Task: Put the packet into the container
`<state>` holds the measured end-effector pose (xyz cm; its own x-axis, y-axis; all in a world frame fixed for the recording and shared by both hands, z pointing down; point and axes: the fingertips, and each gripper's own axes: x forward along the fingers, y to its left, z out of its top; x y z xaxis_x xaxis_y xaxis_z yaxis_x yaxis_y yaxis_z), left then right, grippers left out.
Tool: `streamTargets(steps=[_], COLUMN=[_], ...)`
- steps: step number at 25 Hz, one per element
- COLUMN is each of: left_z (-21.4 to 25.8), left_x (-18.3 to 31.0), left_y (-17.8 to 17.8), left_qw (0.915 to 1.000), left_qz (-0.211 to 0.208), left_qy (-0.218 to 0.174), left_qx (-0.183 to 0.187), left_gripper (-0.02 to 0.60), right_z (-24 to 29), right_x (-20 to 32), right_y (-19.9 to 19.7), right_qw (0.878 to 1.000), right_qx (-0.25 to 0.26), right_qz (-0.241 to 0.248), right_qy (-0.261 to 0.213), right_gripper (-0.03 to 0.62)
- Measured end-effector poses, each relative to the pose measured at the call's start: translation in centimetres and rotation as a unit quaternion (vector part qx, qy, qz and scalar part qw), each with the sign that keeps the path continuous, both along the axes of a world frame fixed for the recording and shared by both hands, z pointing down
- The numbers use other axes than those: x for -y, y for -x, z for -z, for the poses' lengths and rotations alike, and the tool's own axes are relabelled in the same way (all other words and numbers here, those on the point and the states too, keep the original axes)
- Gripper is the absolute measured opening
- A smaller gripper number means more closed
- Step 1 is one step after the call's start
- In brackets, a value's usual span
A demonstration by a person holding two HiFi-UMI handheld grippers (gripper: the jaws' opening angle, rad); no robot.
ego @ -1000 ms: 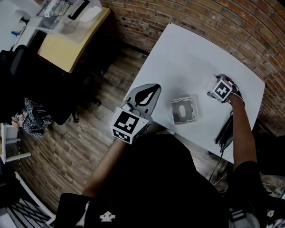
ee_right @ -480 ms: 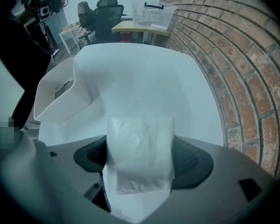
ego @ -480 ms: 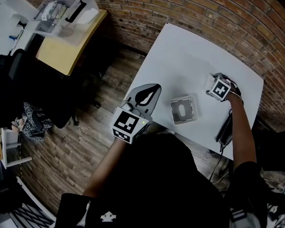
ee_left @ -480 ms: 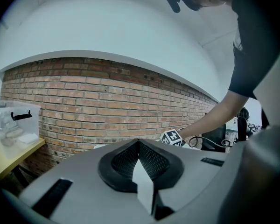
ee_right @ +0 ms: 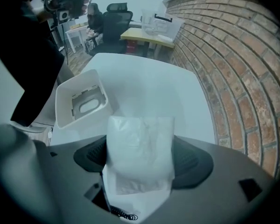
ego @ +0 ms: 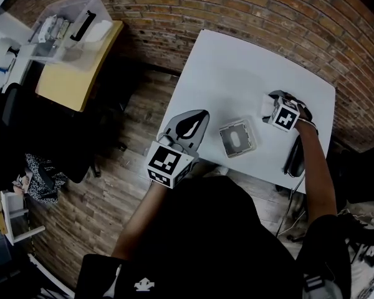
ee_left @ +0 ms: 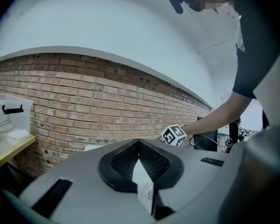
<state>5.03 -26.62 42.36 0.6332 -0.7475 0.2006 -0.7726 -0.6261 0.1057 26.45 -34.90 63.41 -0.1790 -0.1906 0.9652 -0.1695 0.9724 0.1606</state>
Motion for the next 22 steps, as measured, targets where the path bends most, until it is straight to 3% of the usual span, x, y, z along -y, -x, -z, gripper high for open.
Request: streamTargets(steps=[12, 22], left_z=[-0.2, -0.4], left_x=[-1.1, -1.8], left_y=[0.9, 0.9], left_qw=[0.9992, 0.9985], left_qz=[-0.03, -0.044], left_qy=[0.011, 0.017], left_qx=[-0.023, -0.028], left_gripper=[0.006, 0.006], right_z=[3.5, 4.0], right_x=[-6.4, -10.5], right_y=[5.5, 9.3], right_qw=[0.996, 0.986], right_qx=[0.024, 0.023], right_qz=[0.08, 0.163], right_qy=[-0.026, -0.013], right_gripper=[0.4, 0.4])
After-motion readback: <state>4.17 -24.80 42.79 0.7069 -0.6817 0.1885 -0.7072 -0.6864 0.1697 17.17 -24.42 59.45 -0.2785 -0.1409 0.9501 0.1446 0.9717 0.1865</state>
